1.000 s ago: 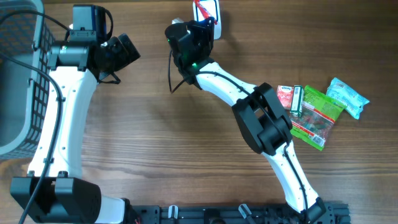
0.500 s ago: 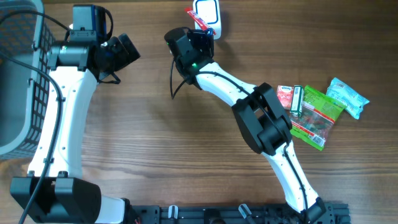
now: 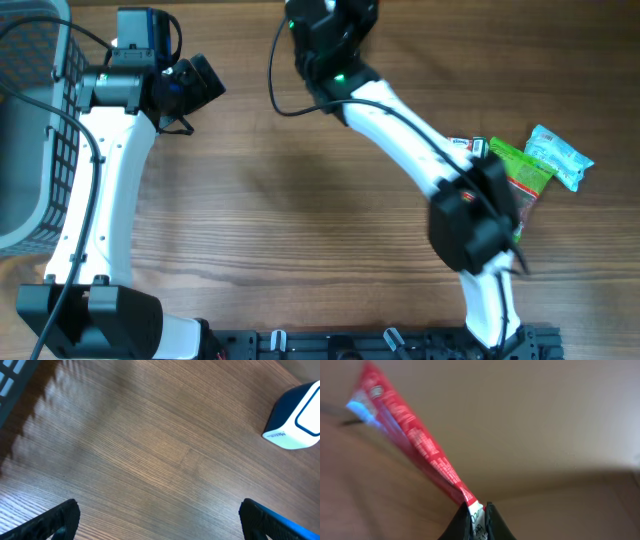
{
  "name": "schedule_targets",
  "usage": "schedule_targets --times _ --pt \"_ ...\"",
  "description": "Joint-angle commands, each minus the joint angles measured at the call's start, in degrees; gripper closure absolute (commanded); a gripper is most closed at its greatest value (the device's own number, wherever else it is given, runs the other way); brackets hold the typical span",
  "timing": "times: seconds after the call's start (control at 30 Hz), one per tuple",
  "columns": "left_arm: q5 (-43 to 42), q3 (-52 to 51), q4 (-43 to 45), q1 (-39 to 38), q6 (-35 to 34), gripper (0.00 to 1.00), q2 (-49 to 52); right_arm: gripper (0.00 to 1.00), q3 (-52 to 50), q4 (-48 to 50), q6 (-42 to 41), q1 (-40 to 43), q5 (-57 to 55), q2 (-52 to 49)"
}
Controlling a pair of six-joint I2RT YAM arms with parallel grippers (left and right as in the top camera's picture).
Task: Scan the item barcode
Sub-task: 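Carry the red sachet right and set it down, open right gripper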
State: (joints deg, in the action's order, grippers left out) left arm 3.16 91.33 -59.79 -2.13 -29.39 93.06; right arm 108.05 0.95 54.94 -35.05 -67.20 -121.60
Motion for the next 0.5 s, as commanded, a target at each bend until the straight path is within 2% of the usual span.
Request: schedule_targets --times 0.0,0.07,0.1,0.2,0.3,0.37,0.47 --pt "0.15 -0.22 0.13 0.28 0.24 0.00 -0.26 0.96 0.11 -7.34 -12.68 -0.11 -5.62 10.21" --pt "0.15 -0.22 0.13 0.28 0.24 0.00 -0.26 0.96 0.09 -19.41 -24.26 -0.13 -2.58 14.53" --pt "0.15 -0.22 0.13 0.28 0.24 0.00 -0.26 0.96 0.11 -32.26 -35.17 -0.11 4.15 17.79" --pt "0.15 -0.22 0.13 0.28 0.24 0.00 -0.26 0.96 0.09 -54.99 -53.44 1.99 27.74 23.15" --pt "0.15 -0.22 0.13 0.28 0.24 0.00 -0.26 0.96 0.09 -68.46 -61.09 5.86 42.84 24.55" --pt "0.15 -0.22 0.13 0.28 0.24 0.00 -0.26 0.96 -1.01 -77.50 -65.70 9.35 48.70 24.22" --pt "0.13 -0.22 0.13 0.28 0.24 0.00 -0.26 0.96 -6.95 -80.11 -66.84 13.42 49.44 24.20"
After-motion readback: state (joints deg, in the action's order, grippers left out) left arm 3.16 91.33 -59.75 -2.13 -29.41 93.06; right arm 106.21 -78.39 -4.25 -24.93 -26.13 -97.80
